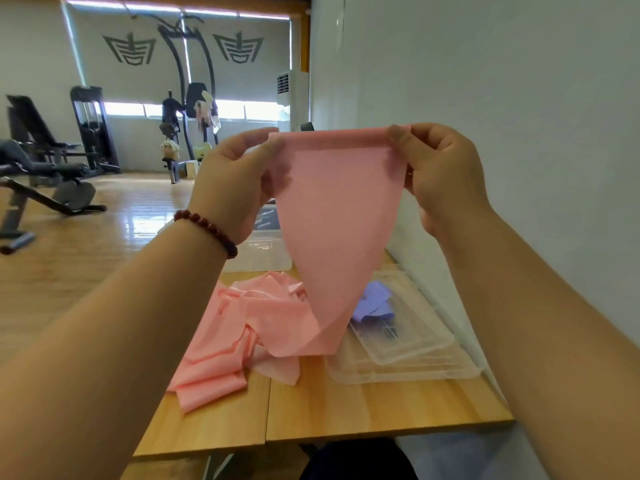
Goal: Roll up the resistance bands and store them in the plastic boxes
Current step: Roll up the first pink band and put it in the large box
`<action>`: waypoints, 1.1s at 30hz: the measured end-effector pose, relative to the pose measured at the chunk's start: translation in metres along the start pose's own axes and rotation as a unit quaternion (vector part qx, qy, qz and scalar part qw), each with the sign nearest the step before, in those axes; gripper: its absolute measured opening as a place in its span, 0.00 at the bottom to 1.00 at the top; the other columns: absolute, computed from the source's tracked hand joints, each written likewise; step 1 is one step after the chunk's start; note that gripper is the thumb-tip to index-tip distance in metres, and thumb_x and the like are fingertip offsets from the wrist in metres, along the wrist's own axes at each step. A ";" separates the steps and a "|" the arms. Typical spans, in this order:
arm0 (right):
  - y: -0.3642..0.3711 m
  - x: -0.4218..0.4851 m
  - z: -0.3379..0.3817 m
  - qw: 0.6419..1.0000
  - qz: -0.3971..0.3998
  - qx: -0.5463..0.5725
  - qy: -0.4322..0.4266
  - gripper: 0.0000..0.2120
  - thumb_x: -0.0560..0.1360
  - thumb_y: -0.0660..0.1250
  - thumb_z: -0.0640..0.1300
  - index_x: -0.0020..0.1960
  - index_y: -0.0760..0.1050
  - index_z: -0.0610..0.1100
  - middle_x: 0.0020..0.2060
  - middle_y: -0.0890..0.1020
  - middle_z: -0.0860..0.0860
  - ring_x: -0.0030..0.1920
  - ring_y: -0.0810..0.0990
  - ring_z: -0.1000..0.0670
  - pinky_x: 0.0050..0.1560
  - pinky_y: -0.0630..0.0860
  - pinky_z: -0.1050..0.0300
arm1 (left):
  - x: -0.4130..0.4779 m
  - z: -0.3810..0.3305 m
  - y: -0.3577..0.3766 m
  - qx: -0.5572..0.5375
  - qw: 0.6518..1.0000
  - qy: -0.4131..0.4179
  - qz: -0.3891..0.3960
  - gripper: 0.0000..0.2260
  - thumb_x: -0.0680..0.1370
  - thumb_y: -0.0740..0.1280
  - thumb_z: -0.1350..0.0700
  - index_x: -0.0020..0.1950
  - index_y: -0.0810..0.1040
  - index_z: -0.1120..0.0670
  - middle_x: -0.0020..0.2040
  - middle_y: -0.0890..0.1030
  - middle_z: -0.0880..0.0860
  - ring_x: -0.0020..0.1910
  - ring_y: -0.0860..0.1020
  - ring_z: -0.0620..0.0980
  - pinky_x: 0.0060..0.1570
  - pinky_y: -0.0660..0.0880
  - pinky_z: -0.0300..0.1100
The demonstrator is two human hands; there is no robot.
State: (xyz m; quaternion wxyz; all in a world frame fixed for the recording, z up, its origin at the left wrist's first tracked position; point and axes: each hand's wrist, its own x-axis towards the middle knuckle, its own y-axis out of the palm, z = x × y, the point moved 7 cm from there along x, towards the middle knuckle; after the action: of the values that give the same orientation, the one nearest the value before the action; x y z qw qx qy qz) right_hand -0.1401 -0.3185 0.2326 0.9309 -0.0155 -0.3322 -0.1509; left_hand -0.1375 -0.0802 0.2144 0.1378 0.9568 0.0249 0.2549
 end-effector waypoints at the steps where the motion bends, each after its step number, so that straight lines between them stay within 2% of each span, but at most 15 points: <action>1: 0.000 0.004 0.006 1.000 -0.003 -0.001 -0.003 0.06 0.73 0.73 0.52 0.44 0.81 0.51 0.42 0.84 0.51 0.45 0.81 0.50 0.55 0.81 0.44 | 0.001 -0.004 0.002 -0.003 1.000 0.001 0.000 0.04 0.78 0.69 0.58 0.52 0.81 0.54 0.40 0.82 0.51 0.40 0.80 0.47 0.43 0.79 0.40; 3: 0.000 0.011 0.014 1.000 -0.006 0.014 -0.001 0.05 0.72 0.73 0.51 0.45 0.82 0.50 0.44 0.85 0.50 0.47 0.82 0.49 0.54 0.81 0.46 | 0.003 -0.010 0.006 -0.012 1.000 0.007 -0.004 0.04 0.78 0.69 0.58 0.52 0.82 0.54 0.43 0.82 0.52 0.41 0.81 0.47 0.44 0.79 0.39; 8: 0.003 0.007 0.013 0.999 0.004 0.035 0.017 0.02 0.74 0.73 0.44 0.46 0.81 0.48 0.46 0.84 0.48 0.46 0.84 0.49 0.49 0.82 0.52 | 0.003 -0.009 0.003 -0.023 1.000 0.003 -0.018 0.07 0.77 0.70 0.58 0.54 0.82 0.55 0.39 0.80 0.51 0.36 0.79 0.46 0.41 0.79 0.38; 12: 0.004 -0.010 -0.008 0.999 -0.001 0.007 0.045 0.05 0.74 0.74 0.48 0.41 0.81 0.50 0.43 0.85 0.51 0.46 0.82 0.48 0.55 0.80 0.42 | -0.010 0.011 -0.006 -0.010 0.999 -0.019 -0.027 0.03 0.78 0.69 0.59 0.47 0.82 0.53 0.35 0.82 0.48 0.35 0.79 0.45 0.40 0.80 0.38; 14: 0.006 -0.021 -0.022 0.998 0.002 0.000 0.067 0.06 0.74 0.74 0.48 0.40 0.81 0.50 0.40 0.83 0.51 0.44 0.81 0.50 0.55 0.80 0.42 | -0.017 0.026 -0.012 -0.002 0.999 -0.037 -0.035 0.04 0.79 0.68 0.59 0.47 0.82 0.53 0.36 0.82 0.49 0.36 0.79 0.45 0.41 0.80 0.38; 16: 0.007 -0.034 -0.038 0.996 0.005 -0.009 0.083 0.03 0.75 0.73 0.46 0.43 0.80 0.50 0.39 0.83 0.52 0.42 0.80 0.51 0.53 0.81 0.44 | -0.024 0.045 -0.020 0.009 0.997 -0.069 -0.042 0.03 0.79 0.68 0.58 0.50 0.81 0.54 0.41 0.83 0.50 0.39 0.81 0.47 0.43 0.81 0.39; 18: 0.007 -0.046 -0.053 0.996 0.009 -0.023 0.090 0.04 0.75 0.72 0.47 0.49 0.79 0.50 0.40 0.82 0.51 0.40 0.80 0.52 0.46 0.81 0.49 | -0.030 0.065 -0.030 0.024 0.993 -0.100 -0.051 0.03 0.79 0.67 0.57 0.50 0.80 0.53 0.46 0.83 0.52 0.44 0.82 0.48 0.43 0.80 0.39; 21: 0.009 -0.065 -0.069 0.994 0.024 -0.062 0.084 0.05 0.77 0.70 0.49 0.52 0.78 0.51 0.37 0.80 0.53 0.34 0.77 0.58 0.38 0.74 0.61 | -0.041 0.088 -0.044 0.044 0.988 -0.129 -0.069 0.02 0.79 0.68 0.56 0.49 0.80 0.53 0.47 0.83 0.53 0.46 0.82 0.49 0.43 0.79 0.38; 22: 0.010 -0.071 -0.074 0.993 0.029 -0.077 0.083 0.02 0.78 0.69 0.49 0.49 0.79 0.52 0.36 0.80 0.54 0.34 0.77 0.59 0.39 0.74 0.61 | -0.045 0.093 -0.048 0.046 0.987 -0.137 -0.075 0.02 0.78 0.68 0.56 0.48 0.80 0.53 0.46 0.83 0.52 0.45 0.82 0.48 0.43 0.79 0.38; 24: 0.012 -0.083 -0.083 0.991 0.031 -0.088 0.095 0.04 0.78 0.69 0.48 0.44 0.79 0.55 0.38 0.81 0.56 0.39 0.79 0.56 0.47 0.79 0.54 | -0.050 0.102 -0.053 0.040 0.985 -0.147 -0.080 0.02 0.78 0.68 0.57 0.48 0.80 0.53 0.46 0.83 0.52 0.45 0.82 0.47 0.44 0.79 0.39; 25: 0.013 -0.088 -0.088 0.991 0.032 -0.078 0.107 0.05 0.77 0.70 0.48 0.43 0.79 0.56 0.39 0.82 0.55 0.42 0.80 0.53 0.52 0.81 0.49 | -0.051 0.105 -0.056 0.036 0.984 -0.150 -0.084 0.02 0.78 0.69 0.57 0.48 0.80 0.53 0.46 0.83 0.53 0.45 0.82 0.48 0.45 0.80 0.40; 27: 0.016 -0.098 -0.096 0.990 0.042 -0.058 0.122 0.04 0.76 0.72 0.45 0.45 0.81 0.54 0.42 0.84 0.52 0.46 0.82 0.50 0.54 0.80 0.43 | -0.054 0.110 -0.062 0.045 0.982 -0.154 -0.096 0.01 0.78 0.69 0.57 0.48 0.80 0.52 0.49 0.83 0.53 0.49 0.81 0.50 0.50 0.80 0.43; 30: 0.018 -0.114 -0.105 0.990 0.042 -0.055 0.121 0.06 0.74 0.73 0.42 0.48 0.81 0.52 0.44 0.85 0.51 0.47 0.83 0.50 0.51 0.82 0.44 | -0.055 0.118 -0.070 0.066 0.977 -0.160 -0.122 0.04 0.76 0.71 0.55 0.50 0.79 0.51 0.52 0.81 0.53 0.52 0.80 0.51 0.51 0.79 0.44; 33: 0.016 -0.130 -0.105 0.992 0.007 -0.091 0.088 0.05 0.74 0.74 0.44 0.48 0.82 0.53 0.41 0.84 0.56 0.44 0.82 0.56 0.47 0.82 0.53 | -0.063 0.111 -0.076 0.202 0.956 -0.104 -0.184 0.06 0.76 0.72 0.51 0.48 0.79 0.51 0.46 0.80 0.48 0.45 0.78 0.44 0.46 0.77 0.38</action>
State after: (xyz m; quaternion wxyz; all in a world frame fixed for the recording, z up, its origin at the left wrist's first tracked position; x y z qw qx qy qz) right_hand -0.1662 -0.2818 0.0708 0.9524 -0.0888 -0.2334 -0.1746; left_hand -0.1357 -0.0422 0.0709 -0.0121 0.9646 0.2374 0.1140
